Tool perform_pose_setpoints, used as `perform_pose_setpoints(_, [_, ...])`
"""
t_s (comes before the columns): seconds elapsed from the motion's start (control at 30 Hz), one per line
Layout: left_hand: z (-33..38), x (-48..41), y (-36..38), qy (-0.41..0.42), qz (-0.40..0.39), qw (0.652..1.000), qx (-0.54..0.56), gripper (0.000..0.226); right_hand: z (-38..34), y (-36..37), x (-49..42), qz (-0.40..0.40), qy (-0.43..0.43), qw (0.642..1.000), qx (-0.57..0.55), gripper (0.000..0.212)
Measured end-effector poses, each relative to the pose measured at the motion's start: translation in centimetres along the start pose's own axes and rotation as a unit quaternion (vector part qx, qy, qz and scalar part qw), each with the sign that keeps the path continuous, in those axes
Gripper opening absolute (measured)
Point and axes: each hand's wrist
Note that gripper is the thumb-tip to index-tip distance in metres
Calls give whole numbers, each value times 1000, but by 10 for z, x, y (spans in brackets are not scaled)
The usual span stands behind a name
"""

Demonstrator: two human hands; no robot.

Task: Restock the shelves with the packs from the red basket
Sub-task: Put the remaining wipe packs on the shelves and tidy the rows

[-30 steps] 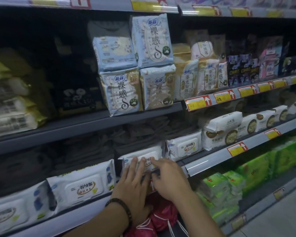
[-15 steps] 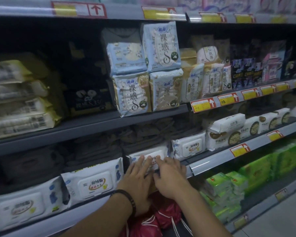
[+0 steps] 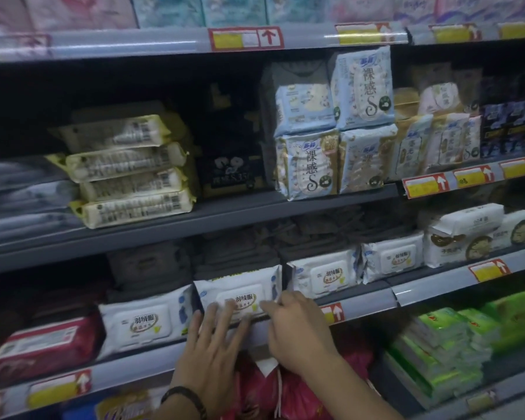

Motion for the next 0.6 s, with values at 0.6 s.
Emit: perform_pose_setpoints(0.6, [2, -16, -13, -4, -80, 995, 62, 108, -19, 8, -13, -12, 79, 996, 36, 53])
Point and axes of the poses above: each hand's wrist, its own x-axis away from the middle knuckle, its own y-axis out of the palm, z = x × y, and after that the axes turned 2 degrees about z, right-handed
